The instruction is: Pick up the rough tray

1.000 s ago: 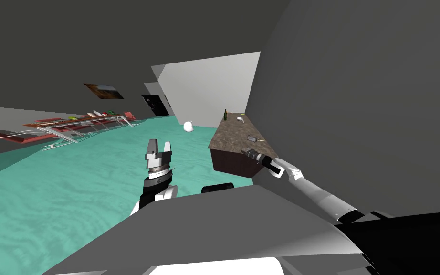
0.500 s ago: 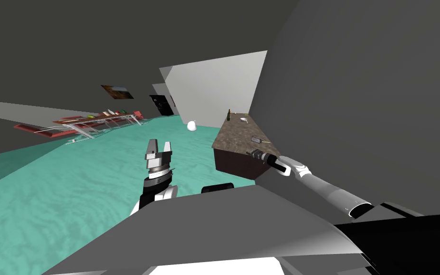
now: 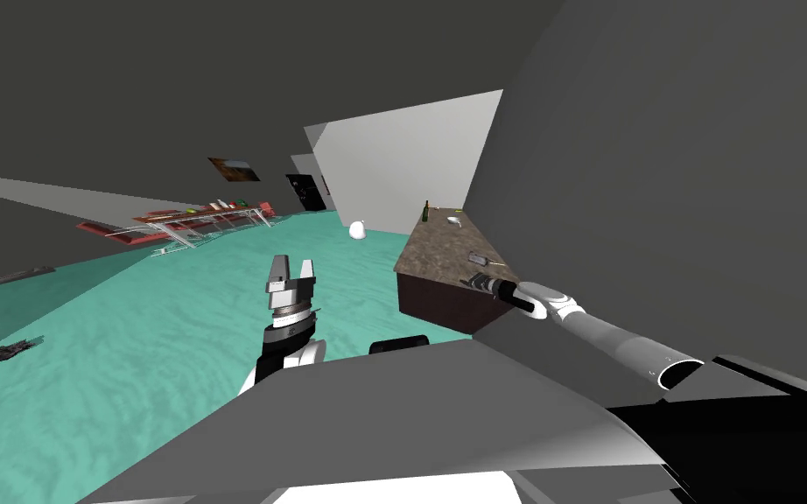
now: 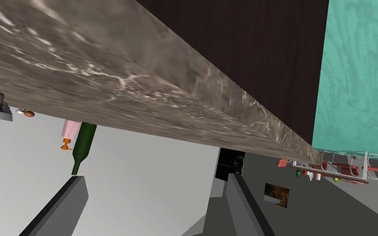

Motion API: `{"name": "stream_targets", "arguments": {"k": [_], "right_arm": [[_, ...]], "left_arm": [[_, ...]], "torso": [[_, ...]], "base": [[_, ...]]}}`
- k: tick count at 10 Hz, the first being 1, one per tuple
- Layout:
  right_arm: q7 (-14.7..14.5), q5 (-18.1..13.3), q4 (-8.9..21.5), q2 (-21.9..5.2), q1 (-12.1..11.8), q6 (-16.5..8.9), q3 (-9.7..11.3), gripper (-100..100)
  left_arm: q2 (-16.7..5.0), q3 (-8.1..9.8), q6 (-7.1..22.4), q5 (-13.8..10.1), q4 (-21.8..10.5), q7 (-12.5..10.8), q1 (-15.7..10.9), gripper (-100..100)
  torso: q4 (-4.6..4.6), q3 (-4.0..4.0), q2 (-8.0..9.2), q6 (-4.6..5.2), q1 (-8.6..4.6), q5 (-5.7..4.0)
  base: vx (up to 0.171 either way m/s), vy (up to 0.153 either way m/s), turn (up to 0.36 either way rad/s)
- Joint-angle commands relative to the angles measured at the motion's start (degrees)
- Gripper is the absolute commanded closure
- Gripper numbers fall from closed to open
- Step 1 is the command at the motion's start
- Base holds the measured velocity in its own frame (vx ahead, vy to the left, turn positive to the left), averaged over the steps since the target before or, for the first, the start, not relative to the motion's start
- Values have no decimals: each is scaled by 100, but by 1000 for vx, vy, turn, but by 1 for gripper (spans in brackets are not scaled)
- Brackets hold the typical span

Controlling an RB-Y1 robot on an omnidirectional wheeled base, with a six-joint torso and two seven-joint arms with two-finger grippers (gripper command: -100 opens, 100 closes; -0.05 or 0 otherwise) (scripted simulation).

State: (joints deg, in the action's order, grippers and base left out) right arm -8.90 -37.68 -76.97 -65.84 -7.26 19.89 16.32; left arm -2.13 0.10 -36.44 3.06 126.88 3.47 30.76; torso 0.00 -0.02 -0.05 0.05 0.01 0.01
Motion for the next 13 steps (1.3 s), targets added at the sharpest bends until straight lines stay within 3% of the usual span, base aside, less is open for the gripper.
{"name": "stream_targets", "arguments": {"k": [1, 2, 3, 5, 9, 11, 13], "right_arm": [[-93, -5, 189, 22, -19, 108, -65, -100], [-146, -123, 379, -191, 38, 106, 31, -100], [-146, -123, 440, -191, 38, 106, 31, -100], [-234, -338, 835, -571, 134, 120, 221, -100], [-301, -524, 1295, -888, 208, 155, 406, -100], [-301, -524, 1351, -888, 208, 155, 406, -100], [-349, -684, 1705, -1144, 260, 207, 583, -100]], "left_arm": [[0, 0, 0, 0, 0, 0, 0, 0], [0, 0, 0, 0, 0, 0, 0, 0], [0, 0, 0, 0, 0, 0, 0, 0], [0, 0, 0, 0, 0, 0, 0, 0], [0, 0, 0, 0, 0, 0, 0, 0], [0, 0, 0, 0, 0, 0, 0, 0], [0, 0, 0, 0, 0, 0, 0, 0]], "torso": [[0, 0, 0, 0, 0, 0], [1, 2, 4, 2, -6, -2], [1, 0, 0, -3, -5, 0], [-1, -2, -5, -2, -6, 0], [-2, -6, -9, -1, -9, -2], [-2, -5, -9, 1, -9, -3], [0, 0, 0, -1, -9, -2]], "base": [[14, 6, -8], [27, 14, 114], [29, 11, 69], [52, 17, 134], [55, 1, 71], [32, -3, 23], [46, -7, 103]]}}
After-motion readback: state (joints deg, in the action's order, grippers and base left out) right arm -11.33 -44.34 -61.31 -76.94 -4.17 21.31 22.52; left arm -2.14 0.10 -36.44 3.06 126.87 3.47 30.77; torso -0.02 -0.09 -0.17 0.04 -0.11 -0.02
